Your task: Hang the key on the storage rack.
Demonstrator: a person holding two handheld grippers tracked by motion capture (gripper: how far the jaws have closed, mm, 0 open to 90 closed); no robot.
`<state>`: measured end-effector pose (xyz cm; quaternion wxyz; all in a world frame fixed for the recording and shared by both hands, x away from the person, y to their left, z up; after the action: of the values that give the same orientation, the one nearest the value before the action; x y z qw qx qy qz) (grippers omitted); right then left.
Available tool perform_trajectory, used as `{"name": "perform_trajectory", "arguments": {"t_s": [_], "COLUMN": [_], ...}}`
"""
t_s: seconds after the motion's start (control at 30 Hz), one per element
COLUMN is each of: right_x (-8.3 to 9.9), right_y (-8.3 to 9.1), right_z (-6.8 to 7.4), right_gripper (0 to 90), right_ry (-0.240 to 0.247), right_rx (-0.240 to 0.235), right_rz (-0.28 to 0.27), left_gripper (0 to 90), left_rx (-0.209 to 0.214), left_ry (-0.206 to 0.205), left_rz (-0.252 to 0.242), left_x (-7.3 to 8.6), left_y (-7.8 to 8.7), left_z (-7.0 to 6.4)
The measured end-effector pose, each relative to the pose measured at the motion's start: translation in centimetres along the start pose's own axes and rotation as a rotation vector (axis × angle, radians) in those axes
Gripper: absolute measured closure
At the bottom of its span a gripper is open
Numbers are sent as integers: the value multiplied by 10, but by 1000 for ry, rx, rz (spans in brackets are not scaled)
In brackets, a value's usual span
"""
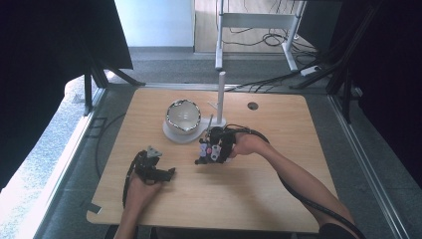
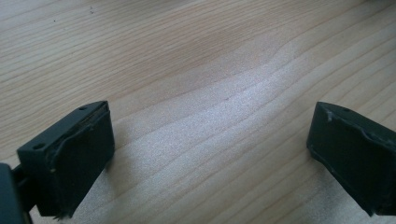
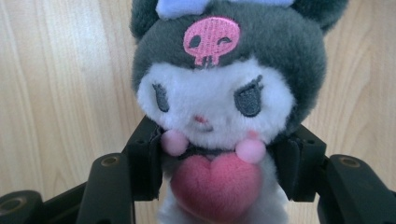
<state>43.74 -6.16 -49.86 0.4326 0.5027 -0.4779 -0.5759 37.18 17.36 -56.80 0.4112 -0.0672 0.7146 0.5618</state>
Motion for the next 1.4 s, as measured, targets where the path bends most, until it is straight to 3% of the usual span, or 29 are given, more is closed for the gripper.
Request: {"name": "perform_trajectory", "arguments": {"t_s": [0.4, 0.77, 1.23, 1.4], "right_x": [19, 36, 53, 56], "right_y": [36, 67, 115, 125], "right_z": [-3, -12, -33, -41], "right_gripper": [422, 422, 424, 424], "right_ry": [-39, -98, -184, -206], "right_rx": [-8, 18, 69, 78], "right_rz": [-23, -42, -66, -81], "left_gripper": [7, 7, 7, 7], "left_rx": [1, 2, 4, 4], "left_ry": [2, 3, 2, 2], "left_rz": [-2, -1, 1, 1], "left_x": [0, 0, 0, 0], "left_y": [0, 0, 0, 0], "left_z": [0, 0, 0, 0]}}
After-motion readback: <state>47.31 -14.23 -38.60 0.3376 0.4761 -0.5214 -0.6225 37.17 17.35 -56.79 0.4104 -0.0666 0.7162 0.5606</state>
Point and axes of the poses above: each handheld gripper's, and its own axes: y roughly backward along the jaws, x roughly out of its underside, z roughly to its left, the point moved 6 cm from there along -y, roughly forward along the jaws
